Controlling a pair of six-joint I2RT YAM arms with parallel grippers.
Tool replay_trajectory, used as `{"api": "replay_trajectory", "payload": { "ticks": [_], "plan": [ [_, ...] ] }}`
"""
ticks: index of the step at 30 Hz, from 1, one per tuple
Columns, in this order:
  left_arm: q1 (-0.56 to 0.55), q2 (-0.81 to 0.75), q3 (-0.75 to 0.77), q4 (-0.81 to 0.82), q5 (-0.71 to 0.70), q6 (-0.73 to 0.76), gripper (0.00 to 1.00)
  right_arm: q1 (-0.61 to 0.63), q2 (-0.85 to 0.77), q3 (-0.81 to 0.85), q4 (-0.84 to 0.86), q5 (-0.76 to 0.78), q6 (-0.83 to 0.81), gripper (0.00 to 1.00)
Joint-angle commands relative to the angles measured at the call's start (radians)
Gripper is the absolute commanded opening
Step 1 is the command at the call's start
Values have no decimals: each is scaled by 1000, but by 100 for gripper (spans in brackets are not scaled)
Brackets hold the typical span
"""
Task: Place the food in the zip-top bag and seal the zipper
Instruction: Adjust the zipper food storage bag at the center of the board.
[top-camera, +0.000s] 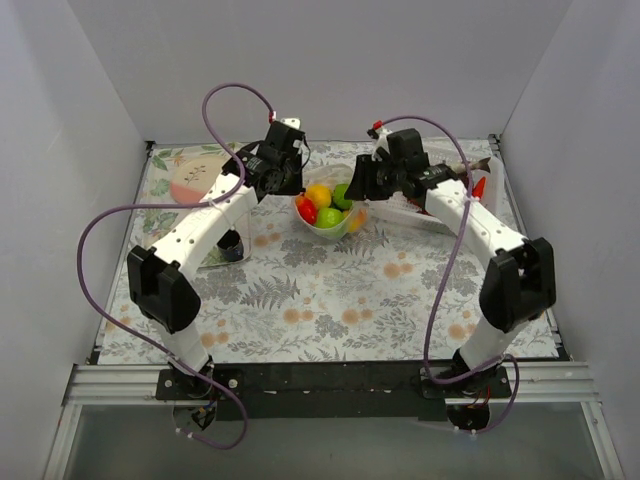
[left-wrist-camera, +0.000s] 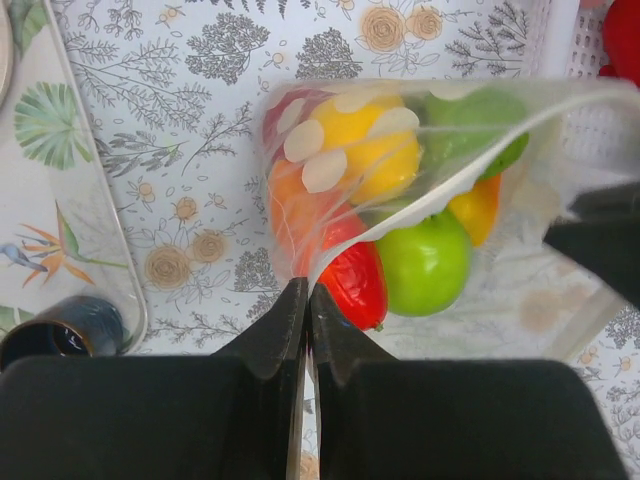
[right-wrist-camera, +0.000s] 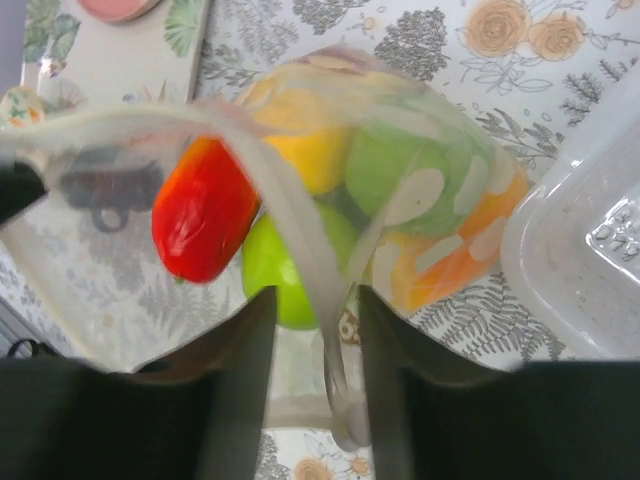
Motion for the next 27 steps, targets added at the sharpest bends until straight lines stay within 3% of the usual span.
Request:
{"api": "replay_trajectory", "payload": {
  "ticks": [1,3,9,14,16,17,21,23,27],
  "plan": [
    [23,-28,28,14,50,15,0,11,-226,-229,352,-72,-61,58],
    [35,-25,31,16,107,3,0,11,-303,-333,443,-76,-86,71],
    [97,-8,75,-1,215,-13,0,11,-516,-545,688,-30,-173,83],
    [140,15,115,-24,291,-8,0,0,-685,-942,1149,82,-255,98],
    [144,19,117,-23,298,-10,0,-6,-693,-1109,1325,92,-288,98],
    [146,19,117,-24,307,-11,0,-7,-684,-1152,1494,92,-293,98],
    [154,21,109,-20,316,-11,0,-58,-598,-1229,1695,43,-266,99],
    [160,19,106,-20,318,-10,0,-111,-505,-1205,1758,-55,-194,97],
    [169,15,104,-20,327,-6,0,-168,-291,-1171,2165,-216,-27,86]
  ]
}}
